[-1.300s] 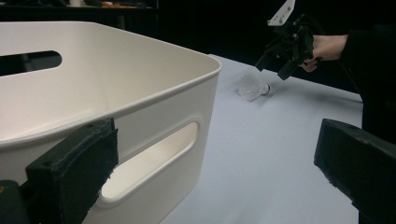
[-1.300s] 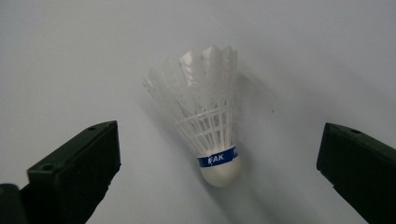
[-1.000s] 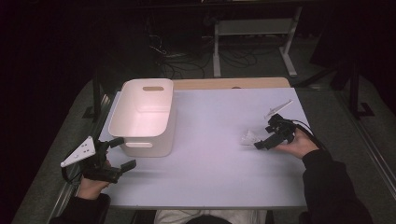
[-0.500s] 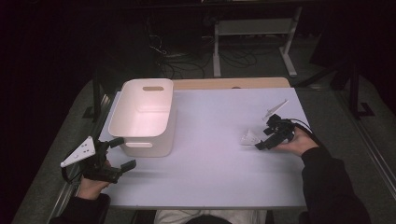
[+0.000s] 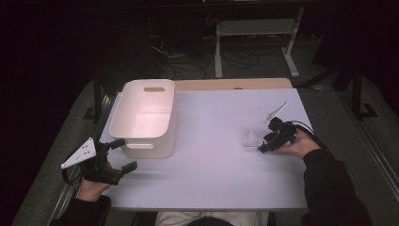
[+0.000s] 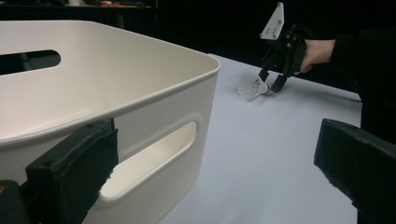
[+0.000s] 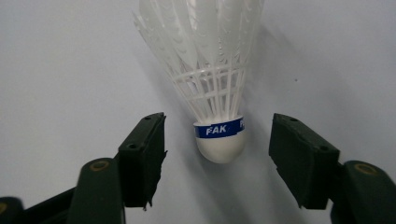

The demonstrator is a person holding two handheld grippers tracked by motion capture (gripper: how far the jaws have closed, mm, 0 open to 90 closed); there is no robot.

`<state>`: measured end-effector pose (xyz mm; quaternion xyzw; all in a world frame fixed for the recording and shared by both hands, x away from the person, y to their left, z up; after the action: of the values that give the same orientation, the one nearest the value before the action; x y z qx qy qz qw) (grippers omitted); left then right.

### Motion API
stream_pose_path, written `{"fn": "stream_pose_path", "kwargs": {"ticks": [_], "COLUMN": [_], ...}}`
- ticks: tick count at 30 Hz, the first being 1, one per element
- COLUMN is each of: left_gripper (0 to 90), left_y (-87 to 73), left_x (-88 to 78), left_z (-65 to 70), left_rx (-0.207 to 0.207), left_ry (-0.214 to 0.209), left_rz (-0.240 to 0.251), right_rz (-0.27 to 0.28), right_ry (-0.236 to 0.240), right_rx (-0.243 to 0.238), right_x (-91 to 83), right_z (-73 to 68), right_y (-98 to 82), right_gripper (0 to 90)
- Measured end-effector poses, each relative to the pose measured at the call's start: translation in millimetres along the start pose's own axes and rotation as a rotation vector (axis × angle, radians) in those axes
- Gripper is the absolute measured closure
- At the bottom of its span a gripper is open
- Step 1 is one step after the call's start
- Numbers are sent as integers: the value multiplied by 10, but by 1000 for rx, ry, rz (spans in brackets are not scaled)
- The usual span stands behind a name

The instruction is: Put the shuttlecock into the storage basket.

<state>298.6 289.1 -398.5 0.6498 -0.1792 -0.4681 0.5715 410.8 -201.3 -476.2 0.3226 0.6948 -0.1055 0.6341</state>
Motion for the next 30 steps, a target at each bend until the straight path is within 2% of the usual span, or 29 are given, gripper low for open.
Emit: {"fn": "stream_pose_path", "kwargs": {"ticks": [8, 11, 14, 30], "left_gripper": [0, 0, 0, 0], "left_y": [-2, -2, -2, -1], "left_x": [3, 4, 2, 1], "left_z": [2, 3, 2, 2], "left_rx": [1, 1, 1, 1], "left_ry": [-3, -3, -2, -2], "left_rz": [-3, -3, -2, -2], "right_rz": [-8, -13, -19, -15], "right_ry": [24, 17, 14, 21], "right_rx": [6, 2, -9, -20], "right_x": [3, 16, 19, 0], "right_z": [-5, 1, -14, -31], "right_y": [-4, -6, -4, -8], "right_gripper": [502, 529, 610, 634]}}
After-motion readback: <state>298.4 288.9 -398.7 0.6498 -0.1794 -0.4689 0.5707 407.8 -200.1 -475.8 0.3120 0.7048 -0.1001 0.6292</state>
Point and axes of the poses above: each handheld gripper's, and its own axes: x roughly forward along the jaws, y roughly out of its top, z roughly to its right, the point moved 6 cm from there along x, roughly forward along the jaws, and after that the axes turned 11 degrees about -z, right-handed, at the moved point
